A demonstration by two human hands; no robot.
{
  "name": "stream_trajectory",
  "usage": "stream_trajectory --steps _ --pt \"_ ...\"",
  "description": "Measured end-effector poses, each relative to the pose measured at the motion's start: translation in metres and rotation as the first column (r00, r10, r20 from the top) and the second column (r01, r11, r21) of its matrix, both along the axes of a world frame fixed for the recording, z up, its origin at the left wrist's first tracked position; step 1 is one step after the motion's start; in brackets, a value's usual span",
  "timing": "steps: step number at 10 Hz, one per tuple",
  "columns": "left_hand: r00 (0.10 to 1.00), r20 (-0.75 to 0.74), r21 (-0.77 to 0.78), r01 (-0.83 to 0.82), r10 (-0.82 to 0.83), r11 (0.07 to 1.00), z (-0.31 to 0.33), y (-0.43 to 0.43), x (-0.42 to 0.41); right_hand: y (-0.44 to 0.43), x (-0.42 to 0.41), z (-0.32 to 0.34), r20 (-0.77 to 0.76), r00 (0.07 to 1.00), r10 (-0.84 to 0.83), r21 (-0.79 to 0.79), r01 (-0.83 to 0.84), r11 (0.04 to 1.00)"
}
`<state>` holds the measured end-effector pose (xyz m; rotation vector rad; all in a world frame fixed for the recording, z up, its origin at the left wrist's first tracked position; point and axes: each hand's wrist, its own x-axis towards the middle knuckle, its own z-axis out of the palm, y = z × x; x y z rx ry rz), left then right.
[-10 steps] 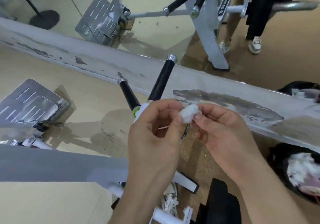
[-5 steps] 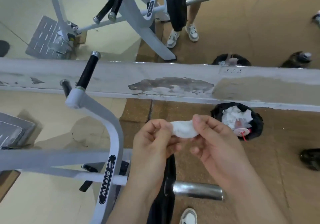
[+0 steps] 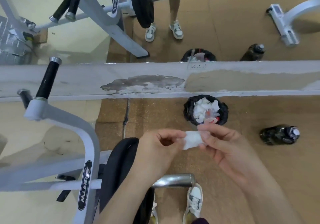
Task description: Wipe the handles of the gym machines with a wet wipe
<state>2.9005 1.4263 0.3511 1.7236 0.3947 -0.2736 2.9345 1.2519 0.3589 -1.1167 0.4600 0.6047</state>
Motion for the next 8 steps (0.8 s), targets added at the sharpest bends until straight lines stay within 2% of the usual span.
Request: stream_trajectory --steps 1,2,3,4,5,6,7,8 --pt "0.984 0.005 0.259 0.173 -0.181 0.95 -0.014 -0.03 0.024 -0.039 0.018 -0.003 0.127 0.959 0.252 -0.505 -0.156 0.849" --pt "0.969 -0.012 0.362 0.234 -0.247 0.902 -0.03 -0.074 0.059 -0.083 0.05 -0.02 0.134 0.876 0.462 -0.836 -0.15 0.527" --pt "0.981 -0.037 0.399 0.19 -0.191 0.897 -0.048 -0.124 0.1 -0.126 0.095 -0.043 0.145 0.851 0.505 -0.877 -0.126 0.464" --pt "0.997 -0.072 0.36 0.039 -0.014 0.932 -0.069 -0.169 0.143 -0.158 0.142 -0.07 0.162 0.837 0.523 -0.878 -0.12 0.464" --pt "0.984 -0.141 0.335 -0.051 0.104 0.941 -0.095 -0.198 0.181 -0.177 0.187 -0.095 0.148 0.837 0.527 -0.833 -0.181 0.522" --pt "0.954 -0.277 0.37 -0.006 0.117 0.929 -0.114 -0.21 0.203 -0.191 0.217 -0.104 -0.053 0.794 0.606 -0.791 -0.404 0.461" --pt "0.956 -0.259 0.39 -0.029 0.139 0.92 -0.106 -0.213 0.203 -0.213 0.229 -0.1 -0.073 0.814 0.576 -0.805 -0.389 0.448" --pt "0.968 -0.114 0.364 -0.169 0.224 0.916 -0.08 -0.204 0.195 -0.242 0.23 -0.083 0.061 0.912 0.406 -0.789 -0.206 0.58"
